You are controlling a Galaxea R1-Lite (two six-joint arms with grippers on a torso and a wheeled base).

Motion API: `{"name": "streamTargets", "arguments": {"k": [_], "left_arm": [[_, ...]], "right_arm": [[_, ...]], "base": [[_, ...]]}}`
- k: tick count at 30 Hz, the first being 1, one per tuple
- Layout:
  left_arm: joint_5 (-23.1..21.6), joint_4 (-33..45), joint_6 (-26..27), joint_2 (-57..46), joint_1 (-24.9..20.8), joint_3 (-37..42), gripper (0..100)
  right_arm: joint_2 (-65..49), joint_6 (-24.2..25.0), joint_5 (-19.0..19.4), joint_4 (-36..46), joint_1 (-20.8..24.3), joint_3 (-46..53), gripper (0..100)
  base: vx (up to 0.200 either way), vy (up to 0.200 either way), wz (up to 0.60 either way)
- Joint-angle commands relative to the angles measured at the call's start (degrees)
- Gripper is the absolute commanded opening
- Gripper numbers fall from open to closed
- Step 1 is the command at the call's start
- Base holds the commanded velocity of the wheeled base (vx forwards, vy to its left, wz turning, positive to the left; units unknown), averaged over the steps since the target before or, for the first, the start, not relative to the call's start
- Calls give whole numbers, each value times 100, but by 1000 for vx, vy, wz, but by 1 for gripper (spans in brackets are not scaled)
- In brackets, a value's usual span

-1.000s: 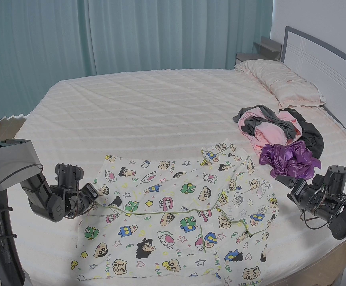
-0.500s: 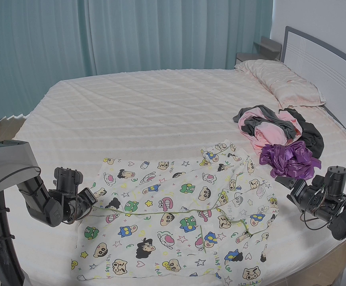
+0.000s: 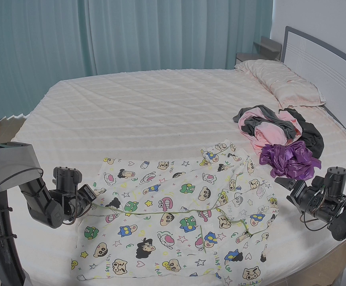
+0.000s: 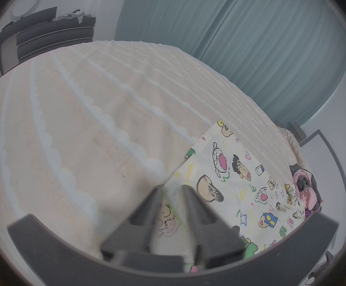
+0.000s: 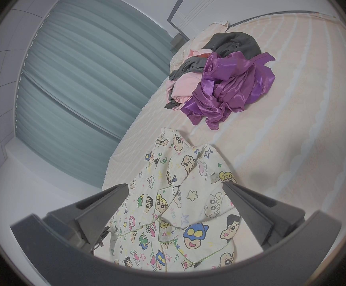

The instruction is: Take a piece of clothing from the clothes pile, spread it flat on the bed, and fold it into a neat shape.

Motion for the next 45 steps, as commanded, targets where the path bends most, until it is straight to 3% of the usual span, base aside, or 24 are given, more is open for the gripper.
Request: {"name": "streamTargets", "arguments": {"k": [1,6,8,11,12,13,14,15,18,29,45], "left_arm": [[-2,-2,4,94,56,-1,100],[-38,-11,294,-179,346,122,100],[-266,-11,382,-504,425,325,100],[-1207,-2,610,-1014,645,702,100],[-1303,-2,654,-1066,680,729,100],[-1901,16,962,-1295,908,905,100],[-2077,16,1076,-1348,961,966,100],[-2745,7,1515,-1453,1154,1186,100],[-3386,51,2219,-1400,1348,1318,100],[-3421,16,2913,-671,1348,1441,100],[-3439,-11,2930,-706,1110,1687,100]], "right_arm": [[18,3,1,-6,2,0,100],[9,3,1,-6,2,0,100],[9,3,1,-6,2,0,100],[0,3,1,-6,2,8,100],[0,3,1,-6,2,8,100],[0,3,1,-6,2,8,100],[0,3,1,-6,2,8,100],[0,3,1,-6,2,8,100],[9,3,10,-6,2,8,100],[9,-6,98,-6,2,35,100],[18,3,107,-6,2,35,100]], "base": [[0,0,0],[0,0,0],[0,0,0],[0,0,0],[0,0,0],[0,0,0],[0,0,0],[0,0,0],[0,0,0],[0,0,0],[0,0,0]]}}
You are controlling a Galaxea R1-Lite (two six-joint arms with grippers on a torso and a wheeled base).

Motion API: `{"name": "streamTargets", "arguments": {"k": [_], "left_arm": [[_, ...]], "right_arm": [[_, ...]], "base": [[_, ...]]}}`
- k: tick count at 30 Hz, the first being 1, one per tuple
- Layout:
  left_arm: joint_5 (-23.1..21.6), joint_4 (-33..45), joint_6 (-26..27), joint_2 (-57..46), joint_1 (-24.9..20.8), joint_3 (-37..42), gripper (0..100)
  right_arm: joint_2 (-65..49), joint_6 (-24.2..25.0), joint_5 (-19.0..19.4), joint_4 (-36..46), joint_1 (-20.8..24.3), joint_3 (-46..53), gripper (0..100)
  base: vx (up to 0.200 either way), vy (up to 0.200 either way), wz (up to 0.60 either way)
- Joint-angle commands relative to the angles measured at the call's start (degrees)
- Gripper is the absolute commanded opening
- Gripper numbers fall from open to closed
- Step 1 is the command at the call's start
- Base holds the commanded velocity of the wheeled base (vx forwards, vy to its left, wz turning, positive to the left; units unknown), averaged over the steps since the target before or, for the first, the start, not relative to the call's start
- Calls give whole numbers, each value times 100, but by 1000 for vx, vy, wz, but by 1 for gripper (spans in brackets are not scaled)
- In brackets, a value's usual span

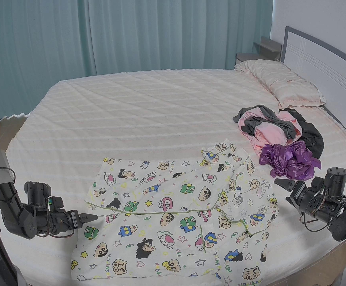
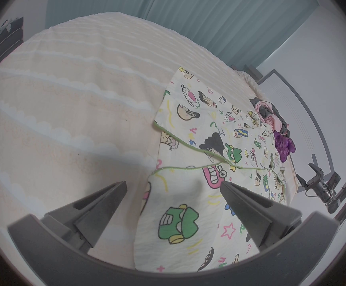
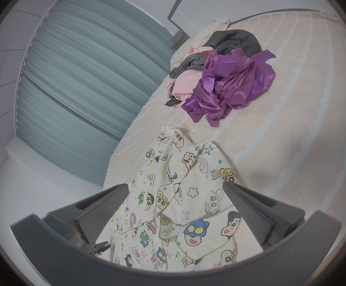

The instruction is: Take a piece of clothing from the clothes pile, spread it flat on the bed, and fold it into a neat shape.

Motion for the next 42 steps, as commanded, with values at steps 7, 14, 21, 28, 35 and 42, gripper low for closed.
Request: {"name": "streamTargets", "arguments": {"k": [7,14,21,28,35,42], "left_arm": [[10,-11,201,15,-125,168,100],[239,-20,244,33,-90,63,0],[406,-20,201,-11,-90,-16,0],[441,-72,165,-29,-37,-166,0],[441,-257,130,-37,104,-174,0],[441,-257,-2,-20,156,-271,0]], "right_arm": [[13,3,1,-1,2,-3,100],[13,3,10,-1,2,-3,100],[31,12,10,-1,2,-3,100],[39,3,10,-1,2,-3,100],[48,3,10,-1,2,-3,100],[66,3,10,-1,2,-3,100]], "base": [[0,0,0],[0,0,0],[0,0,0],[0,0,0],[0,0,0],[0,0,0]]}}
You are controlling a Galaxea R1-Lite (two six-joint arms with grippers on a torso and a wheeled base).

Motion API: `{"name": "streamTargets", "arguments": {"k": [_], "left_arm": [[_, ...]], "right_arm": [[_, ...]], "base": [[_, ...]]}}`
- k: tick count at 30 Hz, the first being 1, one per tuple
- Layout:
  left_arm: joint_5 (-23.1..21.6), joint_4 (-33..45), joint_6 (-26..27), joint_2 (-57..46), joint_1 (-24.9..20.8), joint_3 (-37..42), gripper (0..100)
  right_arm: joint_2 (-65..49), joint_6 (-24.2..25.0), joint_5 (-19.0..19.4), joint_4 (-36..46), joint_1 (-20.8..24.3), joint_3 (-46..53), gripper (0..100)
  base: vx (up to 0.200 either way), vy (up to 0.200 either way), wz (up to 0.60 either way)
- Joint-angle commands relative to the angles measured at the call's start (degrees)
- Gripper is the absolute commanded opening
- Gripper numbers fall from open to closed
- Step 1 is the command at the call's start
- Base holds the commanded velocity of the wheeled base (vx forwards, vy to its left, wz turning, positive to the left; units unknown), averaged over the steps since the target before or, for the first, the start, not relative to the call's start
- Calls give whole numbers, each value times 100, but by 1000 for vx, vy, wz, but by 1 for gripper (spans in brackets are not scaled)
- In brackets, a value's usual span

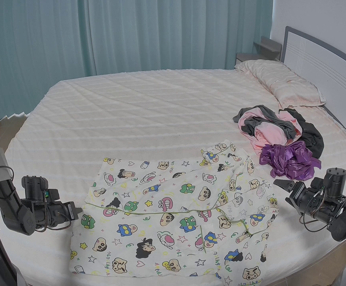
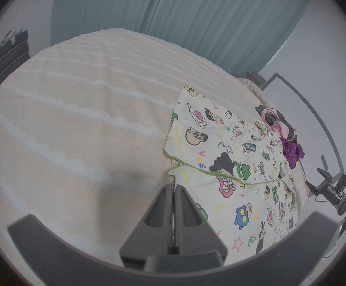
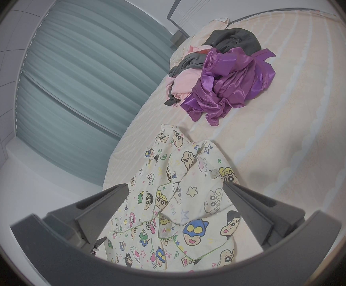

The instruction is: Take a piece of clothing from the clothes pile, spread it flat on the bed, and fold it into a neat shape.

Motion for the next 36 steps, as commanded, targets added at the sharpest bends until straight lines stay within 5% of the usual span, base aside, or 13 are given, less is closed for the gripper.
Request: {"name": "streamTargets", "arguments": {"k": [1,17,18,27,36], "left_arm": [[3,-2,-201,23,21,-86,0],[3,-2,-376,348,118,-297,0],[-6,-2,-376,357,118,-297,100],[-15,-2,-508,331,179,-297,100],[-58,-2,-667,304,171,-297,100]], "right_arm": [[39,-8,1,-4,2,2,100],[189,-44,-25,-4,-68,-25,100],[259,-70,-25,-4,-68,-33,100],[1068,-738,-25,5,-174,-7,100],[1472,-720,-16,-4,-183,-350,100]], "base": [[0,0,0],[0,0,0],[0,0,0],[0,0,0],[0,0,0]]}}
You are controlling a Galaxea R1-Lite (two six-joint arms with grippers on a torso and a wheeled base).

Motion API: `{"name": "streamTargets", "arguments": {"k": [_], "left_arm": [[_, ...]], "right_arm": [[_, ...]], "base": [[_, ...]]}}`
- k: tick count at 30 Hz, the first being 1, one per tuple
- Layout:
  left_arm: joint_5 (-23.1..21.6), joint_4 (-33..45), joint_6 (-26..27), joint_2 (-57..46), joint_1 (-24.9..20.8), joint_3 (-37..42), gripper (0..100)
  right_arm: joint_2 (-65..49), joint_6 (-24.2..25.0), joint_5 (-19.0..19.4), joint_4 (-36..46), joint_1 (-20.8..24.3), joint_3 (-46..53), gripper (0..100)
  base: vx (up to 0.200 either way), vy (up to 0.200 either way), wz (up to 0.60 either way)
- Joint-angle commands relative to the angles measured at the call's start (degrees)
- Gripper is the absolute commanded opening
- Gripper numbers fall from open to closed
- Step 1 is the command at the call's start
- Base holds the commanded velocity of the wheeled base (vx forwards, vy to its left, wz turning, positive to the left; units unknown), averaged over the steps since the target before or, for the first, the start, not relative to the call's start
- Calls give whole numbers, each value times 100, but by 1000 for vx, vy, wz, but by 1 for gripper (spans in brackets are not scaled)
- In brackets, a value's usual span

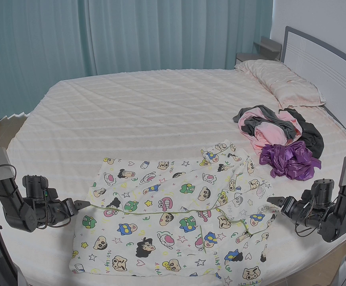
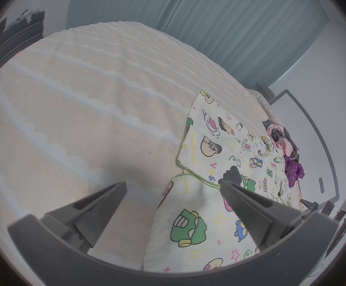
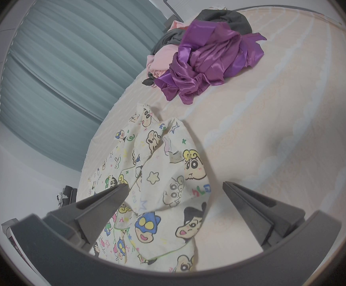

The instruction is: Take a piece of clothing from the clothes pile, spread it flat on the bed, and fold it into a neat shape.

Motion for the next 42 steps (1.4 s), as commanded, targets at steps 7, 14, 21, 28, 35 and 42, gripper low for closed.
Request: {"name": "streamTargets", "arguments": {"k": [7,14,21,28,35,42], "left_arm": [[-6,-2,-10,-16,-5,1,100],[-6,-2,-10,-16,4,1,100],[20,-2,-18,-16,13,-8,100],[47,33,-388,-139,65,-201,100],[47,235,-889,-306,-49,-764,100],[-24,1633,-968,-60,-453,-2319,100]], "right_arm": [[532,45,-6,-4,-151,-523,0],[541,63,-41,-4,-494,-664,0],[277,45,-76,14,-599,-515,0],[136,-8,-85,75,-564,-357,0],[40,-8,-85,84,-555,-339,100],[31,1,-76,58,-502,-286,100]], "base": [[0,0,0],[0,0,0],[0,0,0],[0,0,0],[0,0,0],[0,0,0]]}}
